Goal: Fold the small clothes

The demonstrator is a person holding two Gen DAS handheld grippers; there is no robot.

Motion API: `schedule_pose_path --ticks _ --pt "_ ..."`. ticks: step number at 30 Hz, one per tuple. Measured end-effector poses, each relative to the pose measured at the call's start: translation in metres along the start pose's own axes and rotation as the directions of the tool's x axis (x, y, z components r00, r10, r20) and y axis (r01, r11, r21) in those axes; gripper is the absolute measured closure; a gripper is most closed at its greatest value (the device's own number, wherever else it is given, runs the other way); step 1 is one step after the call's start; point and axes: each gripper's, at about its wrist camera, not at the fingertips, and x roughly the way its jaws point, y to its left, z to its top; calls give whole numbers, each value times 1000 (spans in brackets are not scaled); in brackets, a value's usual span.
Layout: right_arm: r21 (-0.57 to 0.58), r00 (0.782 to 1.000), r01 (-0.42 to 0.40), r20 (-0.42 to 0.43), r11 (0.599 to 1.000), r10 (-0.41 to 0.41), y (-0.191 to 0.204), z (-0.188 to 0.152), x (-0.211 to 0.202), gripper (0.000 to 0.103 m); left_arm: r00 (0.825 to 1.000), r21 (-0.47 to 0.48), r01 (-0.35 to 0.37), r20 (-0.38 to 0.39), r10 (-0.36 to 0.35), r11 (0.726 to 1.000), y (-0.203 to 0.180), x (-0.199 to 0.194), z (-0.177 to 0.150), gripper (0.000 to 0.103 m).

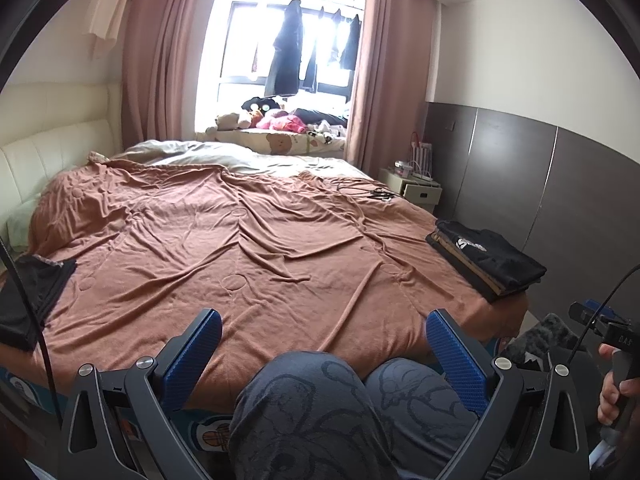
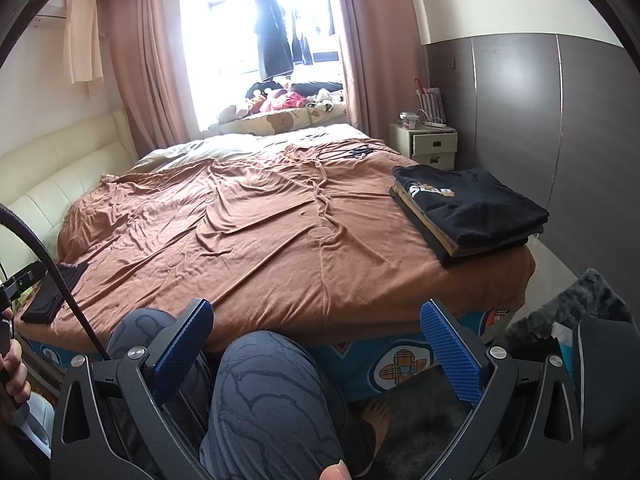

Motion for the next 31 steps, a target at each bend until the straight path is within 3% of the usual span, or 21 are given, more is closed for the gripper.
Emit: schedule_pose_path --ticks 11,31 --pt "-19 1000 16 13 1000 -16 1 1 -6 0 1000 6 5 9 -5 1000 -7 -5 1 0" --pt "-57 997 46 58 997 -42 -6 5 -35 0 995 -1 32 97 -32 999 -14 -33 4 0"
